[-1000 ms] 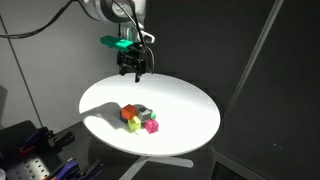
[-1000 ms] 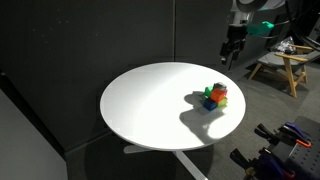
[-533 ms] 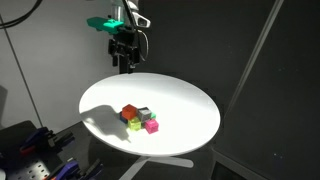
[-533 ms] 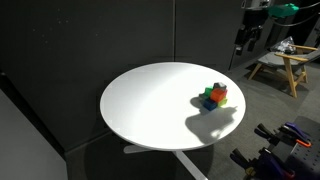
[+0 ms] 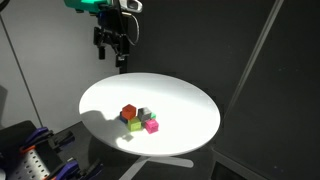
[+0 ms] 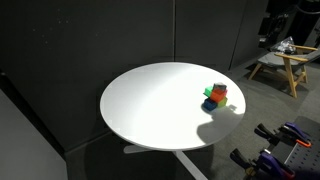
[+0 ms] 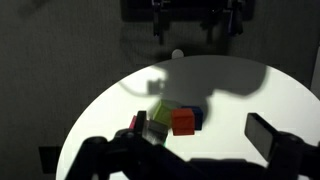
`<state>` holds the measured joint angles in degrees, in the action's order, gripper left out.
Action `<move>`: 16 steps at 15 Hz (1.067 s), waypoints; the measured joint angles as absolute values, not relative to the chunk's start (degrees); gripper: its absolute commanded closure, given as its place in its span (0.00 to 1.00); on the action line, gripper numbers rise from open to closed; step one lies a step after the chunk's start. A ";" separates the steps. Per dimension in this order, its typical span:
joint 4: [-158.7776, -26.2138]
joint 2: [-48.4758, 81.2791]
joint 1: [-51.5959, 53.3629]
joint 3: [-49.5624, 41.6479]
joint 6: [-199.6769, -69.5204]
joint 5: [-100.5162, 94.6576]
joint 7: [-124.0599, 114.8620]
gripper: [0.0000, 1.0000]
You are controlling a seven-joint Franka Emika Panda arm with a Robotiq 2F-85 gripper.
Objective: Pick up the orange block and put it on top of the lime green and blue block
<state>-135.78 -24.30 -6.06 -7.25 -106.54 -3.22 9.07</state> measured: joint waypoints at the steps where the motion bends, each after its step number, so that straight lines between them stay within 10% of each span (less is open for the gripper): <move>1: -136.19 -25.58 -6.09 -7.45 -105.83 -3.28 9.32 0.00; 16: -139.68 -35.09 -6.11 -8.70 -103.10 -3.30 10.37 0.00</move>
